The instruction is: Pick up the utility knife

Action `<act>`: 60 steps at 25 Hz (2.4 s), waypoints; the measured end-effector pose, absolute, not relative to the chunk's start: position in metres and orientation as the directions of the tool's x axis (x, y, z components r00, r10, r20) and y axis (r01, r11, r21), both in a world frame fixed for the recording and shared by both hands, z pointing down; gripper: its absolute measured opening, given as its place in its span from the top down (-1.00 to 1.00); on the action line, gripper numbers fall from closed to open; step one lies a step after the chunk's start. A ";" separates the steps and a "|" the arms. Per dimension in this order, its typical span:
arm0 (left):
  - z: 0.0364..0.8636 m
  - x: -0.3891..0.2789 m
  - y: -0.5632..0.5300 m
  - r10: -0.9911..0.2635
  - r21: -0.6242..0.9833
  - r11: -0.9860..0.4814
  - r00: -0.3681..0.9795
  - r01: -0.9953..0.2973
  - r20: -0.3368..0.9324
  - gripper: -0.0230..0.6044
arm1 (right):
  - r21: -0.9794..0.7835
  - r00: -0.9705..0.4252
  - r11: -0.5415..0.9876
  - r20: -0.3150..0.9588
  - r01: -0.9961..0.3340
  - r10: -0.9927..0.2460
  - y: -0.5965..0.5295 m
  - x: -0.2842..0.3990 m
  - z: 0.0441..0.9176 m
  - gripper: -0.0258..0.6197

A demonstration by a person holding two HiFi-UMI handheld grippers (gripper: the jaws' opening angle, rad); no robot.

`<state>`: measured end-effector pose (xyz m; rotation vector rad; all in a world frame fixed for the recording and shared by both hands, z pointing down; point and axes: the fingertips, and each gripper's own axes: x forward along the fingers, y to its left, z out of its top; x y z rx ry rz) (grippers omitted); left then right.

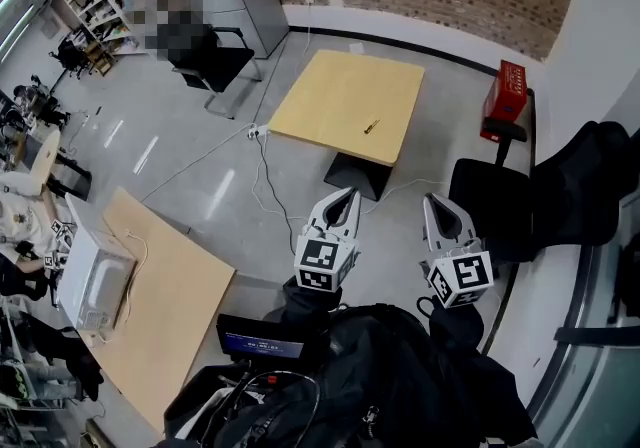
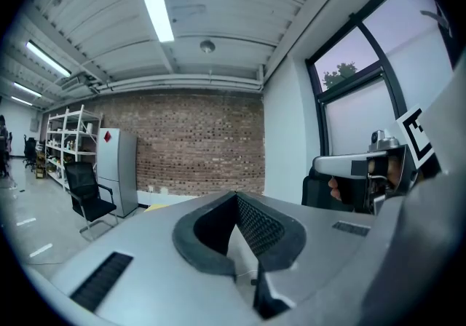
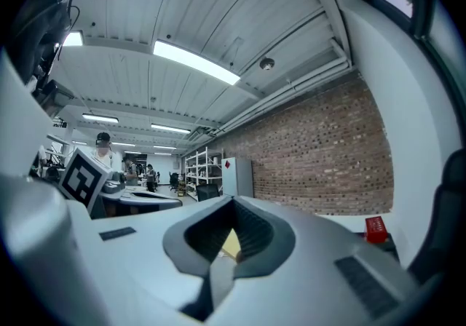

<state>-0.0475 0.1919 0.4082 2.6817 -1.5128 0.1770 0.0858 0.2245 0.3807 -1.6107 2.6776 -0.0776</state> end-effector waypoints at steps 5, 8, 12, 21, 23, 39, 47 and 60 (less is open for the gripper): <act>0.422 -0.037 0.200 -0.847 0.005 -0.514 0.508 -0.858 0.157 0.93 | -0.064 -0.482 0.480 0.023 -0.875 -0.876 0.230 0.092 0.389 0.91; 0.428 -0.034 0.201 -0.844 0.007 -0.514 0.507 -0.858 0.175 0.93 | -0.078 -0.483 0.480 0.029 -0.874 -0.875 0.228 0.095 0.392 0.91; 0.436 -0.037 0.192 -0.843 0.016 -0.509 0.502 -0.861 0.194 0.93 | -0.107 -0.473 0.467 0.045 -0.878 -0.880 0.216 0.096 0.399 0.91; 0.438 -0.035 0.135 -0.819 0.040 -0.548 0.546 -0.835 0.174 0.93 | -0.102 -0.431 0.423 0.071 -0.900 -0.900 0.167 0.095 0.406 0.91; 0.434 -0.035 0.118 -0.812 0.039 -0.562 0.560 -0.826 0.166 0.93 | -0.100 -0.421 0.414 0.067 -0.905 -0.905 0.151 0.093 0.403 0.91; 0.437 -0.087 0.007 -0.791 0.087 -0.582 0.588 -0.809 0.171 0.93 | 0.013 -0.414 0.418 0.114 -0.909 -0.903 0.044 0.025 0.405 0.91; 0.451 -0.091 -0.018 -0.759 0.114 -0.614 0.624 -0.781 0.186 0.93 | 0.016 -0.397 0.404 0.151 -0.915 -0.905 0.021 0.015 0.418 0.91; 0.477 -0.089 -0.044 -0.717 0.189 -0.622 0.650 -0.760 0.250 0.93 | 0.009 -0.410 0.421 0.207 -0.907 -0.888 -0.012 0.012 0.436 0.91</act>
